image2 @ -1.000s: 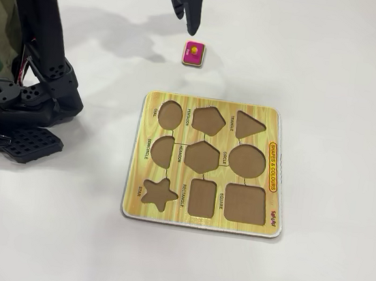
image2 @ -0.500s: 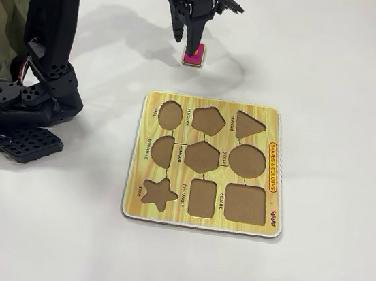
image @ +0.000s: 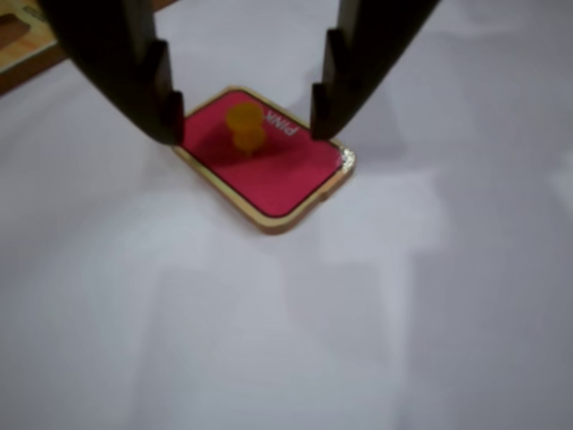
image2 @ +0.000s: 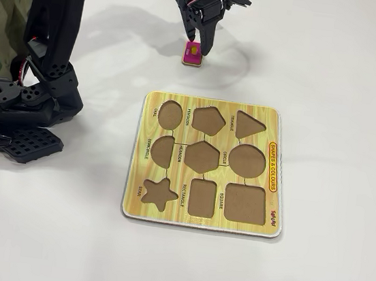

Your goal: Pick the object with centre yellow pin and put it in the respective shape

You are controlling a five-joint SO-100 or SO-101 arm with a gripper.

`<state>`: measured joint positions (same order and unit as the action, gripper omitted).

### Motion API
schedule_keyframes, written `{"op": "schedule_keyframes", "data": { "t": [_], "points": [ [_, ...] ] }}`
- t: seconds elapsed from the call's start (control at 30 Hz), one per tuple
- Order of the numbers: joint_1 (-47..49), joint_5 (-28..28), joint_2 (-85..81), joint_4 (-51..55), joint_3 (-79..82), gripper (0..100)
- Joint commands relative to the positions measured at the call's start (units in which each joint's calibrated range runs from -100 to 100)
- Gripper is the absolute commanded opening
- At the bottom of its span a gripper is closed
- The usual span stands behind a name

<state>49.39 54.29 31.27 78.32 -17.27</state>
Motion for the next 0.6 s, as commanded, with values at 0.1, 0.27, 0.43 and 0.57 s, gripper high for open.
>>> {"op": "schedule_keyframes", "data": {
  "t": [0.1,0.27,0.43,0.57],
  "points": [
    [0.2,-0.3,-1.1,0.2,-1.6,16],
    [0.2,-0.4,-1.0,0.2,-1.5,16],
    [-0.1,-0.3,-0.1,0.2,0.2,16],
    [-0.3,-0.7,0.3,0.2,0.4,16]
  ]
}}
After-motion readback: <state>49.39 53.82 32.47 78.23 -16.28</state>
